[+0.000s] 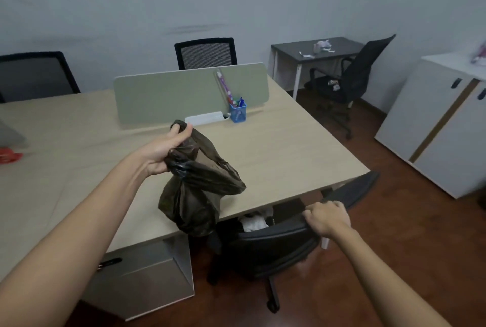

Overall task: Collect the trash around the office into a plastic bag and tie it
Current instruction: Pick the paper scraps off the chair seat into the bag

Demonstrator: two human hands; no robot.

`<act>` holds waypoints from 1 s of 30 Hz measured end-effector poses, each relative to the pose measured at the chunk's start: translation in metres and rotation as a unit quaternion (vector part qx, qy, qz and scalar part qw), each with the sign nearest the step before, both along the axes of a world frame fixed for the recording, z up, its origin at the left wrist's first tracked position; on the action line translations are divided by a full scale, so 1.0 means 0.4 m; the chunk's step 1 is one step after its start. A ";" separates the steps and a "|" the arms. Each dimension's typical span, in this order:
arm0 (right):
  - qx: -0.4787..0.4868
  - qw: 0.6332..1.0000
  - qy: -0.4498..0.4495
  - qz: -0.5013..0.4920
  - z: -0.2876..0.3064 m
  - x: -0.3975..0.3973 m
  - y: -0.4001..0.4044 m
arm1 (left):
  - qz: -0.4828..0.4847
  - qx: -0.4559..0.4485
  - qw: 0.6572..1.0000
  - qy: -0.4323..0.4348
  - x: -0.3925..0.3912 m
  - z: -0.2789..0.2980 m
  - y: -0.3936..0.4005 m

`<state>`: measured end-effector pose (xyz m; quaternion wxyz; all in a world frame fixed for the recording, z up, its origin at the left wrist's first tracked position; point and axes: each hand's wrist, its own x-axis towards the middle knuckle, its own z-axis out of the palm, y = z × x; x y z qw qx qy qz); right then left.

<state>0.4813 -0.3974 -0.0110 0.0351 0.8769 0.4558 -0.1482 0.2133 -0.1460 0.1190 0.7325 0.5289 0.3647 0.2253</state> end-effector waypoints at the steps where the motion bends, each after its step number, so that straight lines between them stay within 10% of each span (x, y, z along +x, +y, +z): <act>1: -0.004 1.000 -0.004 -0.020 -0.007 0.014 -0.019 | 0.008 -0.001 1.000 0.004 0.002 0.000 -0.009; 17: 0.030 0.882 0.032 -0.468 -0.014 0.147 -0.433 | -0.173 -0.045 0.984 -0.014 0.208 -0.100 -0.172; 30: 0.016 0.869 -0.111 -0.481 -0.019 0.217 -0.725 | -0.205 -0.057 0.976 0.041 0.366 -0.327 -0.309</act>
